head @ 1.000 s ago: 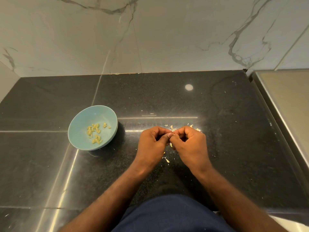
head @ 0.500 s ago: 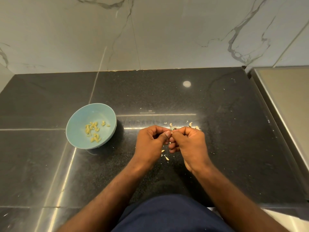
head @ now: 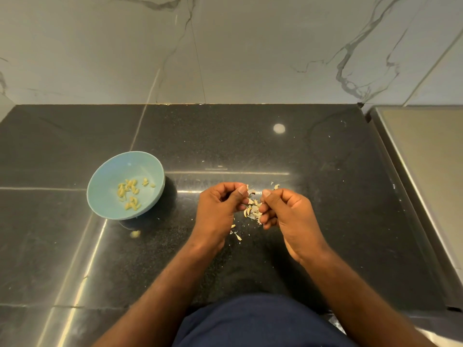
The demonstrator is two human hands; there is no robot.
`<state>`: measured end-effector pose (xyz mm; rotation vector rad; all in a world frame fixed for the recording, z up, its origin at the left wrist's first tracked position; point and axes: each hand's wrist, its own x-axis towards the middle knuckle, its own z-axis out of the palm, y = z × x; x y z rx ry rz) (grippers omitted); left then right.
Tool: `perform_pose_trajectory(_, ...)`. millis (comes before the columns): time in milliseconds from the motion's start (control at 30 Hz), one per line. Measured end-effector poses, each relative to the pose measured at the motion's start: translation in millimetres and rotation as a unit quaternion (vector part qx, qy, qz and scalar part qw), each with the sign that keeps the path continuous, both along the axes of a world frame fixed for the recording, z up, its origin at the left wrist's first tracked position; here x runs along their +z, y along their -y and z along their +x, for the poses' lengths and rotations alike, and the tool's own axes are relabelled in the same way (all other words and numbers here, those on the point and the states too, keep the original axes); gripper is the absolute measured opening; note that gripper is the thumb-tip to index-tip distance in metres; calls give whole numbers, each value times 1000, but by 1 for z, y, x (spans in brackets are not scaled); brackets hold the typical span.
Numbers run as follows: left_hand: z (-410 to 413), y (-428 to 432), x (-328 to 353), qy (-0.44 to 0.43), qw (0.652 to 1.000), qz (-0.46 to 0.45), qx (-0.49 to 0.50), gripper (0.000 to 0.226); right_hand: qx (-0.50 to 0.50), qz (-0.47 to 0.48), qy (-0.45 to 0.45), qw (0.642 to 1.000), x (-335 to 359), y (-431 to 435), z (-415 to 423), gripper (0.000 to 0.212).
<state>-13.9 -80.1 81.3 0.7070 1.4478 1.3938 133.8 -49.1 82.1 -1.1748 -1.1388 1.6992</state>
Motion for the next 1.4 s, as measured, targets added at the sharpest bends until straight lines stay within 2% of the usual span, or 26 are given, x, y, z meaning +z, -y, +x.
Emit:
perform_pose_trajectory(67,3,-1,-3,24,1000,-13,10,10,2,7,19,1000,-3,-5,4,5)
perform_pose_trajectory(167,6,-5,-8,40,999,-32,5,10,10,8,39,999,-8,-11,3,12)
perform_pose_trajectory(333,4,-8,-13,-13,998,-50,-43,19,47,56,86,994,-14,-18,-3,16)
perform_pose_trajectory(433,1,-6,-12,-7,997,-55,-51,23,60,103,139,983,-21,-20,-2,10)
perform_pose_trajectory(500,-2,-4,-14,-20,996,-59,-56,20,69,115,161,978,-25,-19,-3,7)
perform_pose_trajectory(600,-3,-1,-17,-94,990,-64,-84,9,76,101,183,975,-29,-16,-5,6)
perform_pose_trajectory(733,-2,-2,-17,-128,984,-68,-100,9,85,61,142,984,-27,-13,-6,11)
perform_pose_trajectory(900,0,-2,-13,27,995,-66,-68,10,57,-8,8,998,-20,-15,-2,12)
perform_pose_trajectory(967,0,-3,-13,49,994,-62,-68,9,56,-20,-14,998,-16,-16,0,13)
perform_pose_trajectory(1167,-1,-2,-10,18,996,-45,-73,8,55,7,8,998,-13,-18,1,7)
perform_pose_trajectory(1400,-8,-2,-7,-50,995,-38,-81,11,75,66,53,994,-15,-20,-8,14)
